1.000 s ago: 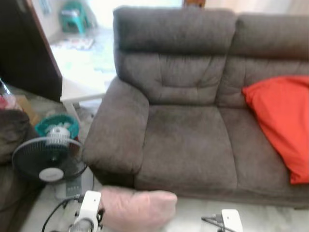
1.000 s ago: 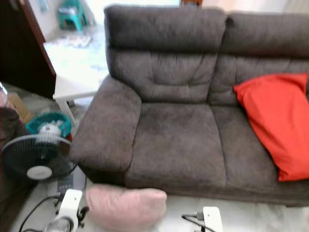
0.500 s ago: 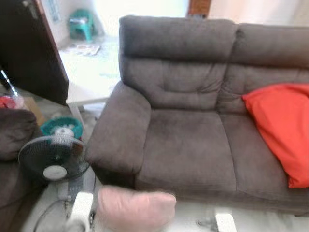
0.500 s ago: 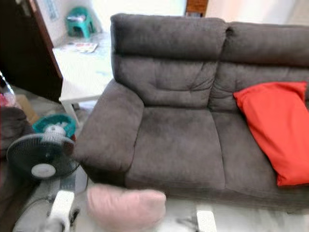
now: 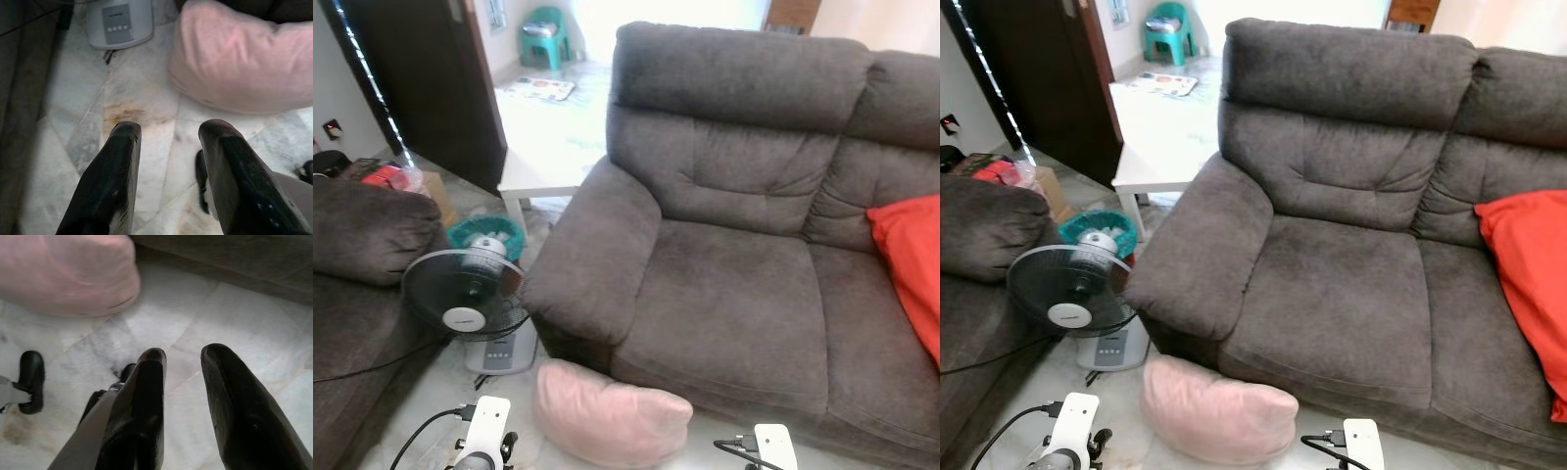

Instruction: Move the pillow to the sofa from floor

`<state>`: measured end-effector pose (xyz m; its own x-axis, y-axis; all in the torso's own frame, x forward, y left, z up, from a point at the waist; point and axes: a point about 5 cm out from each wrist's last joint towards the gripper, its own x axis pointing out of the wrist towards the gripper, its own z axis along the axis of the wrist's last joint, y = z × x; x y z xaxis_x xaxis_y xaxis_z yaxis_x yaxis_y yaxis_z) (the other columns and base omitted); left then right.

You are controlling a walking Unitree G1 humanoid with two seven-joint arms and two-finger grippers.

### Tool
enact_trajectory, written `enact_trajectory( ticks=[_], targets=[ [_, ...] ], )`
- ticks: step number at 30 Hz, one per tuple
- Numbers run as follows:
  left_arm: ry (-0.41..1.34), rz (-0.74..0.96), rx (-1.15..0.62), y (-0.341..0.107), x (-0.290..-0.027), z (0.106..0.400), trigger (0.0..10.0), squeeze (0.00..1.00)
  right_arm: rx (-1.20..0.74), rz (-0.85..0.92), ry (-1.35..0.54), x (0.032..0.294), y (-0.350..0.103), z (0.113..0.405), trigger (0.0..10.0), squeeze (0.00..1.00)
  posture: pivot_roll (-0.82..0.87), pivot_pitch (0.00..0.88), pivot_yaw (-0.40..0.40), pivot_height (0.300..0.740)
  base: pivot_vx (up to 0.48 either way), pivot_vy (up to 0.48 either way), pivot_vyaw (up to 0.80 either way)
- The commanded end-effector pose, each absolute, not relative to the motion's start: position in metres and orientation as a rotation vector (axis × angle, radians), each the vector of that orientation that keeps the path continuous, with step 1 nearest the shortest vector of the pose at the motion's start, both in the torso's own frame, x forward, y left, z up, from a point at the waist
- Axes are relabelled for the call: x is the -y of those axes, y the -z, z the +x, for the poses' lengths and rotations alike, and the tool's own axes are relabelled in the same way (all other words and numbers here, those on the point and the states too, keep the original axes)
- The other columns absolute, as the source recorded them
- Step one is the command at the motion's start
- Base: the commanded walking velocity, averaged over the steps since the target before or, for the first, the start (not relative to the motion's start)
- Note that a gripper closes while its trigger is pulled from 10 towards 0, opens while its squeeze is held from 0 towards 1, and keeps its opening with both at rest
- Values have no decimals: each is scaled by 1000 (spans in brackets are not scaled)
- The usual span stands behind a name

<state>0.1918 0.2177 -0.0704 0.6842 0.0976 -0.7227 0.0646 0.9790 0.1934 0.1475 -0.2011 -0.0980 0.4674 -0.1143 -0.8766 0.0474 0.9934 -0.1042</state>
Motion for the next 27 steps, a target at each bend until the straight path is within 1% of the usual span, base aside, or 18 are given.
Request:
enact_trajectory(
  ticks=[1, 13, 27],
  targets=[
    [-24, 215, -828, 71, -219, 191, 10000, 0, -1081, -71, 97, 201, 98, 148, 10000, 0, 169, 46, -43, 740, 0, 266, 0],
    [-22, 221, -826, 70, -219, 192, 10000, 0, -1083, -68, 100, 202, 98, 148, 10000, 0, 168, 60, -42, 740, 0, 273, 0],
    [-22, 223, -825, 71, -220, 191, 10000, 0, -1082, -66, 99, 201, 98, 148, 10000, 0, 171, 57, -42, 740, 0, 277, 0]
  ],
)
